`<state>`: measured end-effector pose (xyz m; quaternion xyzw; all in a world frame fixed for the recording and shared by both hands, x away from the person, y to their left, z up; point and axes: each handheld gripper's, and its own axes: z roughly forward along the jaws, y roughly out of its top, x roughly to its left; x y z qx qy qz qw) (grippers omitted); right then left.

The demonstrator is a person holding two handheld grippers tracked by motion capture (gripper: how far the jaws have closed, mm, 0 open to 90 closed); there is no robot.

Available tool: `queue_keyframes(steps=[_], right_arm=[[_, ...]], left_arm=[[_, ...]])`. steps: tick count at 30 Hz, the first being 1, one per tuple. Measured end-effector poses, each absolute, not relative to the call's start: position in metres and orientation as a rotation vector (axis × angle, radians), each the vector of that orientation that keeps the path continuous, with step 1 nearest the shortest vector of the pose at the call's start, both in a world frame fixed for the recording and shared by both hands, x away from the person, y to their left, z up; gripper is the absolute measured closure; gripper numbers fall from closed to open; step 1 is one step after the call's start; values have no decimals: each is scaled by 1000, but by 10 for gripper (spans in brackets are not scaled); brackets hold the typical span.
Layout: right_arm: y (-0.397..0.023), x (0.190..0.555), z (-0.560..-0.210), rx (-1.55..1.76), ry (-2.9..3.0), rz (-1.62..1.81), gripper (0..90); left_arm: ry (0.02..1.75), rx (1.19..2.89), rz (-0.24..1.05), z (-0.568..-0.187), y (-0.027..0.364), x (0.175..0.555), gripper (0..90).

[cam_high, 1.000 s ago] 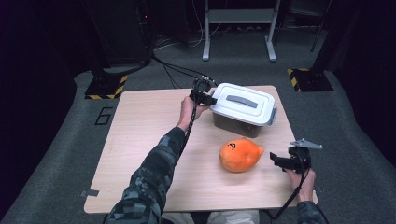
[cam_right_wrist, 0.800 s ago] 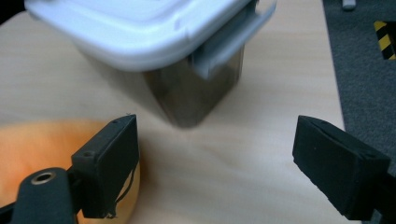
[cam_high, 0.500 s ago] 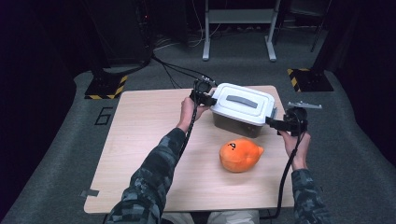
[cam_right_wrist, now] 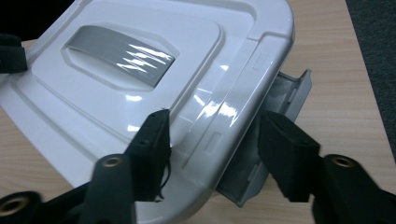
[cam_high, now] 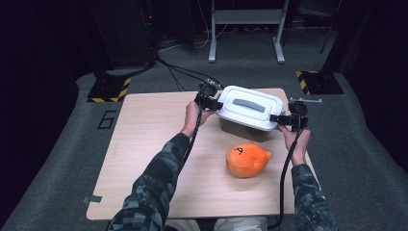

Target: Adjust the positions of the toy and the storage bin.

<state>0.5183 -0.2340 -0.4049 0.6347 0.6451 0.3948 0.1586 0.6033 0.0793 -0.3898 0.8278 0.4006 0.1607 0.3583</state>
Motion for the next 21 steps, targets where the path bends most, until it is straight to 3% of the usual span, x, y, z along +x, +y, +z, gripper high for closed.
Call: queue_keyframes(steps=[21], right_arm=[[-221, 537, -401, 1769, 1950, 1124, 551]], left_arm=[[1083, 2136, 360, -389, 109, 589, 610]])
